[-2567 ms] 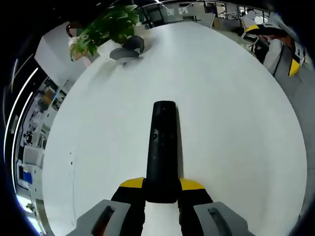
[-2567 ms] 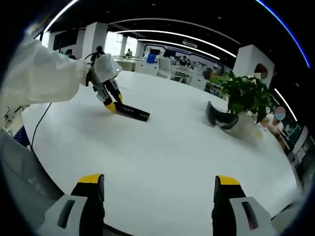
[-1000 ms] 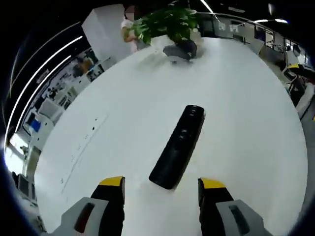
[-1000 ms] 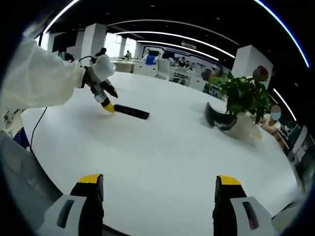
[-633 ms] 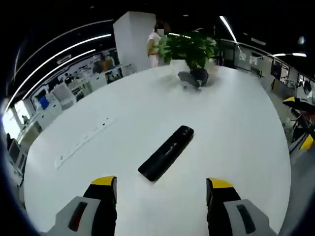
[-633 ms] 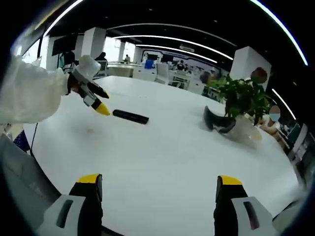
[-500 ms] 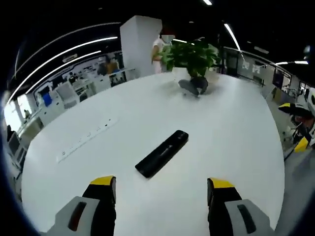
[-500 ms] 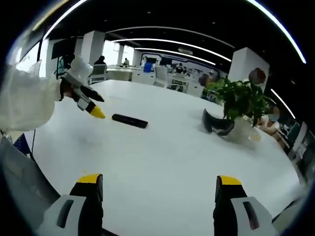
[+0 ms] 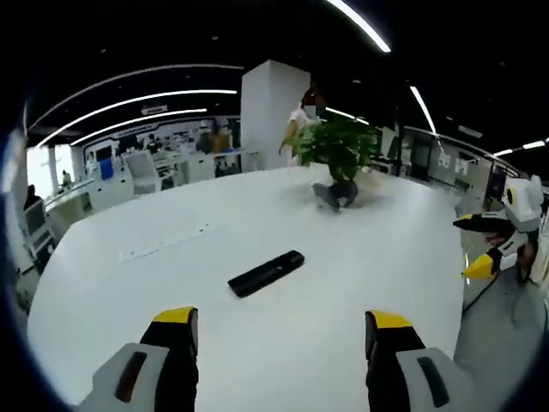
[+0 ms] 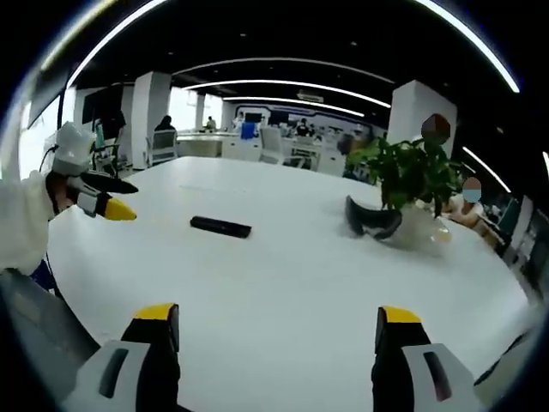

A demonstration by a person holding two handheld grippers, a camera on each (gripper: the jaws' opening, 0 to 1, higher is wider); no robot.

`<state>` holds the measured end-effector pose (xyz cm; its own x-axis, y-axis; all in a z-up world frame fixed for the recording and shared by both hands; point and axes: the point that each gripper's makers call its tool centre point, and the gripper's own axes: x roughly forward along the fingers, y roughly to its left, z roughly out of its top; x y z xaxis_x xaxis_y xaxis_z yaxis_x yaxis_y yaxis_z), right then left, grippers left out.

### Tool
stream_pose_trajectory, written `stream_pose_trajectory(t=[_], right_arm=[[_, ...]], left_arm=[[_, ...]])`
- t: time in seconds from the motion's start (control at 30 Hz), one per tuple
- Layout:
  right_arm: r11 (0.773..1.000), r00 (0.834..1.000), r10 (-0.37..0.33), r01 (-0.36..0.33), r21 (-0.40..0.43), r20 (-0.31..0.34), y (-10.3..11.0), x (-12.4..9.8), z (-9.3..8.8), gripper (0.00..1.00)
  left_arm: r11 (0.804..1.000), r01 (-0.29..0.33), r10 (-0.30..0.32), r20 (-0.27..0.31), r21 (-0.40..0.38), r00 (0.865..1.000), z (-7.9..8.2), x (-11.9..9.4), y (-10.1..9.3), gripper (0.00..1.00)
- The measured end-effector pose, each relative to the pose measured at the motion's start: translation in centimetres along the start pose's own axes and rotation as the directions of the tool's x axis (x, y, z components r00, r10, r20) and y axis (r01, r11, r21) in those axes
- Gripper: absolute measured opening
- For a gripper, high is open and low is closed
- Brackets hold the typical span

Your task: Press the specified remote control buttons in sequence, fully releasing each button before pressing the next.

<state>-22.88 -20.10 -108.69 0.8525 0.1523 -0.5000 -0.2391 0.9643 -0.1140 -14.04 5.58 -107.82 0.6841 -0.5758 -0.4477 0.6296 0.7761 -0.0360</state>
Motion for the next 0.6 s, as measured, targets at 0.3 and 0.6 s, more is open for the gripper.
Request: stream_pose_trajectory(t=[0.3, 0.6], right_arm=[[1.0, 0.999, 0.013, -0.013, 0.01, 0.033, 0.0, -0.5, 0.8, 0.97], [1.0, 0.997, 0.0, -0.003, 0.031, 0.077, -1.2, -1.1, 1.4, 0.99]], left_arm=[[0.995, -0.088, 0.094, 0.126, -0.048, 0.988, -0.1, -4.5, -2.3, 0.87], [0.98, -0.187, 0.195, 0.182, -0.061, 0.964, -0.6, -7.5, -3.2, 0.91]])
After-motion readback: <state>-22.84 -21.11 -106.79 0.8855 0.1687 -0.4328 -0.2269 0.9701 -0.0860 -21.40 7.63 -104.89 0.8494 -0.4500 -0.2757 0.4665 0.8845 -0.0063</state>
